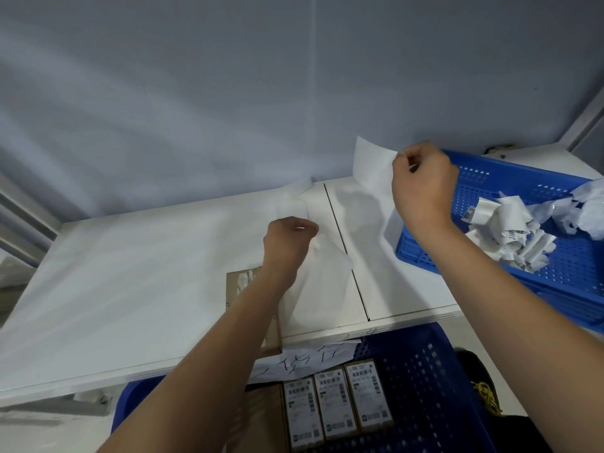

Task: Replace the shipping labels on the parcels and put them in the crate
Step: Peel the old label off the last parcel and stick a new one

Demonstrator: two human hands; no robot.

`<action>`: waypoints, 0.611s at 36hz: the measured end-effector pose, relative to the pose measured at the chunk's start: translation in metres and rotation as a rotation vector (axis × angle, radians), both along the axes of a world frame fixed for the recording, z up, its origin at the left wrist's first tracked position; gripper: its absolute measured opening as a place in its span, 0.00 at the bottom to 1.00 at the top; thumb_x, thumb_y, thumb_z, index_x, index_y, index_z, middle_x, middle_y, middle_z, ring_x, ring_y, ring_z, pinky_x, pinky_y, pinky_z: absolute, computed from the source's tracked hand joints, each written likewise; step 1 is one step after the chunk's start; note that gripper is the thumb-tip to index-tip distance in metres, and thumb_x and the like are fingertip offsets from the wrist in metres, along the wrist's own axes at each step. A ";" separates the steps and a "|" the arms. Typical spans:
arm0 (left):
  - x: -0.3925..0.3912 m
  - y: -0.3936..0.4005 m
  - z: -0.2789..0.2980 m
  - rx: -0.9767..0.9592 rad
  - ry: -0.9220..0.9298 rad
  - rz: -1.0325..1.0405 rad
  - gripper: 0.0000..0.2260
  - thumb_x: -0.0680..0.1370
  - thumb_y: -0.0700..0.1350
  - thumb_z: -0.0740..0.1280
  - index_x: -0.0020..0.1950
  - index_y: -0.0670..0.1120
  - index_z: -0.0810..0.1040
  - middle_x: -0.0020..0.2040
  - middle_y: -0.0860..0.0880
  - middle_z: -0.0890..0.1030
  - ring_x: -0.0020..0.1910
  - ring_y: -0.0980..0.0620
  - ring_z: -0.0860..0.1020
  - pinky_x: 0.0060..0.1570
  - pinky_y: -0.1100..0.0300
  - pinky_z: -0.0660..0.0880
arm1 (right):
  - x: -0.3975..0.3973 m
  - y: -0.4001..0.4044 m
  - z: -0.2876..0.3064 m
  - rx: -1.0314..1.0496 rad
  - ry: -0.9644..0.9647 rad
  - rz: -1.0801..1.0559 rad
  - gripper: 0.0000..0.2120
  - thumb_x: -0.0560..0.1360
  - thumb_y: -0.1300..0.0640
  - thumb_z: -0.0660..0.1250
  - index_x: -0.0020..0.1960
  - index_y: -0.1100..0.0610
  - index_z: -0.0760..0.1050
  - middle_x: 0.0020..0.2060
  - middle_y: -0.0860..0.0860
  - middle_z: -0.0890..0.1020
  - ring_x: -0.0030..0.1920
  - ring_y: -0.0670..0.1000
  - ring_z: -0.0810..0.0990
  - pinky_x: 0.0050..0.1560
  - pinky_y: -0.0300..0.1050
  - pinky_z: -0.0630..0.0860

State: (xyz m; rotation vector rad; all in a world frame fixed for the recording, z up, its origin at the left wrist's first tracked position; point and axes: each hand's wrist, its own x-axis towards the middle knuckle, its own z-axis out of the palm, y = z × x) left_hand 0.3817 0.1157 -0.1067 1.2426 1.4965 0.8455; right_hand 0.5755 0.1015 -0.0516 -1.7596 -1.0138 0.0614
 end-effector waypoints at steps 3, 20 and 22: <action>-0.002 -0.005 0.017 -0.005 -0.137 -0.006 0.06 0.77 0.39 0.71 0.42 0.47 0.86 0.40 0.50 0.83 0.40 0.49 0.79 0.52 0.51 0.82 | -0.013 -0.005 0.000 0.019 -0.012 0.048 0.07 0.78 0.60 0.63 0.47 0.60 0.80 0.41 0.53 0.84 0.41 0.53 0.79 0.42 0.44 0.71; -0.037 -0.048 0.068 -0.120 -0.451 0.006 0.11 0.80 0.45 0.71 0.53 0.37 0.84 0.48 0.45 0.87 0.46 0.48 0.85 0.49 0.58 0.82 | -0.107 -0.059 -0.009 0.018 -0.252 0.453 0.06 0.81 0.55 0.65 0.49 0.56 0.79 0.44 0.48 0.80 0.45 0.49 0.76 0.46 0.42 0.73; -0.044 -0.054 0.068 -0.129 -0.463 0.021 0.12 0.80 0.46 0.71 0.53 0.36 0.84 0.49 0.45 0.87 0.46 0.49 0.85 0.48 0.58 0.82 | -0.110 -0.065 -0.010 0.003 -0.279 0.498 0.07 0.81 0.53 0.65 0.50 0.55 0.79 0.45 0.48 0.80 0.46 0.48 0.75 0.45 0.40 0.71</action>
